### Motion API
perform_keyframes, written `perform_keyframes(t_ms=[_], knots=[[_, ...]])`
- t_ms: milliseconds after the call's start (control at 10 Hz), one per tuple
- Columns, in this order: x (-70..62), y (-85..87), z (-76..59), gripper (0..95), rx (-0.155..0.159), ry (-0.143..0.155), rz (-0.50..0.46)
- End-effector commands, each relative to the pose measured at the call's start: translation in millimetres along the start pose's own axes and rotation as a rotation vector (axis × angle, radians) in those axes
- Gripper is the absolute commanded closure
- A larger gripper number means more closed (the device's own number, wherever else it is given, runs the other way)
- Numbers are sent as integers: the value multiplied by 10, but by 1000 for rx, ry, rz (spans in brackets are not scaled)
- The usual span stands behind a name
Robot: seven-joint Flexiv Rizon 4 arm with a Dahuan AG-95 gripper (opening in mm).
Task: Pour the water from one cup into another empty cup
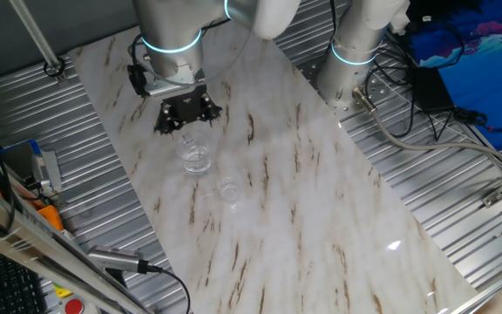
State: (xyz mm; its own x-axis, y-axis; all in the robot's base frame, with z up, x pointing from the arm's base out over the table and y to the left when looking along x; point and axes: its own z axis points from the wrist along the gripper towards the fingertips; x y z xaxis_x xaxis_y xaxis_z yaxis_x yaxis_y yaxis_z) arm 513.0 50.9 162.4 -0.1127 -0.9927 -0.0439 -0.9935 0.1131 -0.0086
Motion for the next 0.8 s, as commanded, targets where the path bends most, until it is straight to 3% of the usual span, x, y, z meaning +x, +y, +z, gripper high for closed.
perform_keyframes(t_ms=[100, 800], knots=[[3, 10, 84, 0, -15, -20, -4], [-28, 111, 317, 0, -21, -22, -3]])
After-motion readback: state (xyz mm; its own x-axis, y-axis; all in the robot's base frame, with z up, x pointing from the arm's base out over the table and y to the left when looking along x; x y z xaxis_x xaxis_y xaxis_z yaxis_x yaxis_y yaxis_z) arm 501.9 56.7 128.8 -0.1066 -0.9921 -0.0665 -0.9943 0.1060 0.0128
